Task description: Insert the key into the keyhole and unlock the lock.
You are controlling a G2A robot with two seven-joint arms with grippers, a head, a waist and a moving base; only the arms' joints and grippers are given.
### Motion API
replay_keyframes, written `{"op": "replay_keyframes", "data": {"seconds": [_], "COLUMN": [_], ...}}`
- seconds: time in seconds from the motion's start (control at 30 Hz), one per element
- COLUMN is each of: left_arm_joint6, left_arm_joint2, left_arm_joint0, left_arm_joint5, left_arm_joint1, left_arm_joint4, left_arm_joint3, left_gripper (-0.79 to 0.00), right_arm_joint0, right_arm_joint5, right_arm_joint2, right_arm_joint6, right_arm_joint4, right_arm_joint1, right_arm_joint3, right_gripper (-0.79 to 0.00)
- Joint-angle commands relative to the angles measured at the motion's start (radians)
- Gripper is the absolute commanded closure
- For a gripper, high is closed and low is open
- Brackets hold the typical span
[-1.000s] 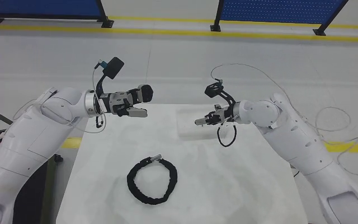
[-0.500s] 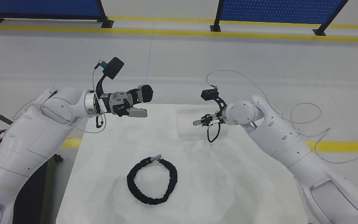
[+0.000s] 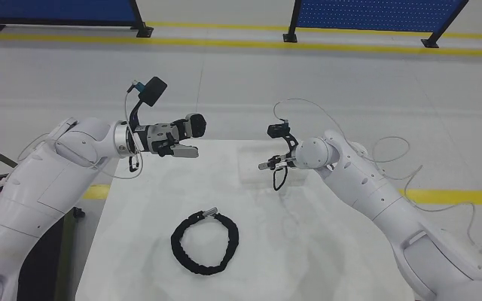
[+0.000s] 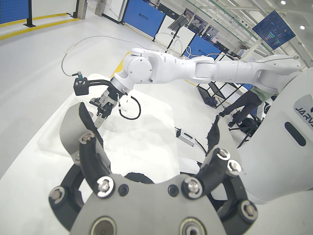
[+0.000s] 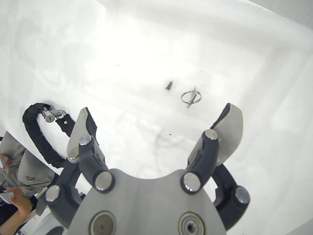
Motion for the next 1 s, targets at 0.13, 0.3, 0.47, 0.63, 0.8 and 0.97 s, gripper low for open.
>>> {"op": "replay_keyframes", "data": {"seconds": [0.13,0.3,0.47,0.63,0.8,0.97], "left_arm_joint6": [0.000,0.000,0.000,0.000,0.000,0.000], "left_arm_joint2": [0.000,0.000,0.000,0.000,0.000,0.000], "left_arm_joint0": [0.000,0.000,0.000,0.000,0.000,0.000], "left_arm_joint5": [0.000,0.000,0.000,0.000,0.000,0.000], "left_arm_joint1": [0.000,0.000,0.000,0.000,0.000,0.000], "left_arm_joint4": [0.000,0.000,0.000,0.000,0.000,0.000], "left_arm_joint3": [0.000,0.000,0.000,0.000,0.000,0.000], "left_gripper": [-0.785,-0.785,-0.785,-0.785,-0.785,-0.785], "right_arm_joint0": [0.000,0.000,0.000,-0.014,-0.014,-0.010], "right_arm_joint5": [0.000,0.000,0.000,0.017,0.048,0.060], "right_arm_joint2": [0.000,0.000,0.000,-0.001,-0.005,-0.021], "right_arm_joint6": [0.000,0.000,0.000,-0.049,-0.074,-0.061], "right_arm_joint4": [0.000,0.000,0.000,-0.047,-0.086,-0.125], "right_arm_joint1": [0.000,0.000,0.000,-0.003,-0.018,-0.037], "right_arm_joint3": [0.000,0.000,0.000,-0.014,-0.029,-0.021], "right_gripper": [-0.785,-0.785,-0.785,-0.785,-0.785,-0.785]}}
